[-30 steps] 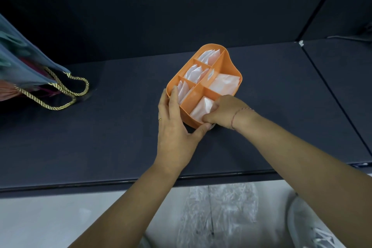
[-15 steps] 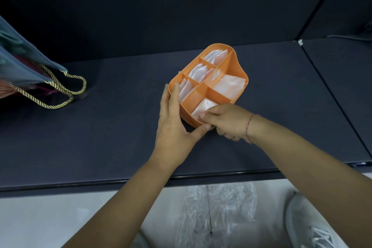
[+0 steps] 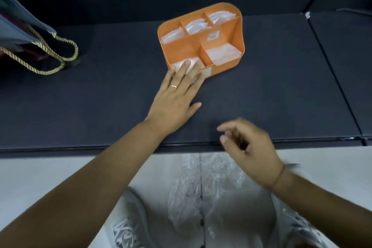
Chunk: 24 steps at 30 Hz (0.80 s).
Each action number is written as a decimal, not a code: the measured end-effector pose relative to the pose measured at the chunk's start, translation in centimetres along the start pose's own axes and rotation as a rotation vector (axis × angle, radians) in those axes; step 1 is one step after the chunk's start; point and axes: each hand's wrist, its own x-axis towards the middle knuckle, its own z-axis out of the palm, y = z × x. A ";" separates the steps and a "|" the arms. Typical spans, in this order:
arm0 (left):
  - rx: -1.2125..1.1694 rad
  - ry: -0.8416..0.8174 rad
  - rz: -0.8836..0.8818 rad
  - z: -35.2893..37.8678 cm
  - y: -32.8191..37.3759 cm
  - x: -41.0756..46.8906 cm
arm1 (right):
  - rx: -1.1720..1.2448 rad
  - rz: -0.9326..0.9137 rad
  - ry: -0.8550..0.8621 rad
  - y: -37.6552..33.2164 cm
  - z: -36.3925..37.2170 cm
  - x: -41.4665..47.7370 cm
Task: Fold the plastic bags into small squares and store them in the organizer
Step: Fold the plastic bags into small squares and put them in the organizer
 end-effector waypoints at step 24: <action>-0.100 -0.208 -0.076 -0.6 -5.7 4.9 | -0.064 0.188 -0.430 0.8 -0.2 -4.0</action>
